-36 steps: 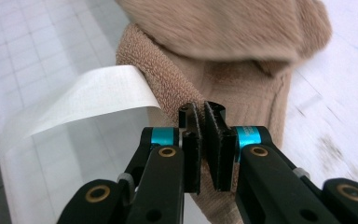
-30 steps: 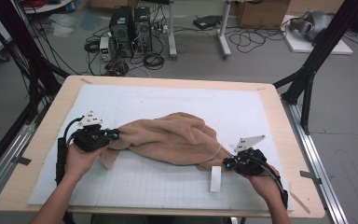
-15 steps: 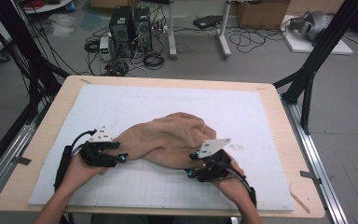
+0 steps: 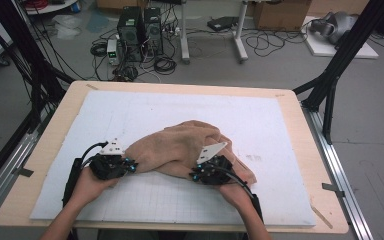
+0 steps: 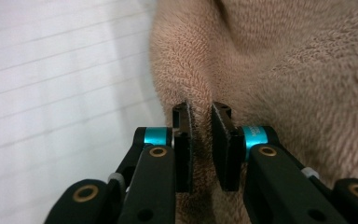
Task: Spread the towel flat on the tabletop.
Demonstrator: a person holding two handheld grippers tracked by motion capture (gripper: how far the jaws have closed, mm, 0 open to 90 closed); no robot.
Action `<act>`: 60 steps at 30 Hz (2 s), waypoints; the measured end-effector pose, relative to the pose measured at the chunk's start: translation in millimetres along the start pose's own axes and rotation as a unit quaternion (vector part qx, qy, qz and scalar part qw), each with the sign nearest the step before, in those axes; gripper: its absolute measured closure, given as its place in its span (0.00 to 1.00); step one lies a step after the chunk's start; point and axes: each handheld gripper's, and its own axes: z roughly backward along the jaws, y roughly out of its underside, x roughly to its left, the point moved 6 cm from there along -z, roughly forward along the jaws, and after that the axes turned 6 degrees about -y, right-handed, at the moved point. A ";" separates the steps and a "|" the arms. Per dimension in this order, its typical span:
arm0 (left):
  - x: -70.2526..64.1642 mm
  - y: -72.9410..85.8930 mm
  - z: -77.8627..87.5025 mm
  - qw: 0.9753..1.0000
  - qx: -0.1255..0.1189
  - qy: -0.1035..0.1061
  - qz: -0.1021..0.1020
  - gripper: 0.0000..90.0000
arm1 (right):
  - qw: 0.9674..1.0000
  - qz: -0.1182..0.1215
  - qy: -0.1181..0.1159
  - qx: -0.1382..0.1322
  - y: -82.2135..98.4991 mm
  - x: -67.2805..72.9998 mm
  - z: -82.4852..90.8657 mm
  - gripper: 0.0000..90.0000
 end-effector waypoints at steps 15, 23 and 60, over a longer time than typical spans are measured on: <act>-47.1 -70.6 52.2 0.991 -0.103 0.079 -0.038 0.94 | 0.996 0.016 0.022 -0.089 -11.4 8.1 136.3 0.90; 0.0 -54.0 -3.6 0.998 -0.054 -0.014 0.002 0.94 | 0.995 -0.057 0.056 -0.063 -11.5 -54.0 100.2 0.90; 21.8 -3.6 -25.3 0.998 0.035 -0.044 0.033 0.56 | 0.989 -0.033 0.102 -0.101 -17.4 -38.4 71.1 0.62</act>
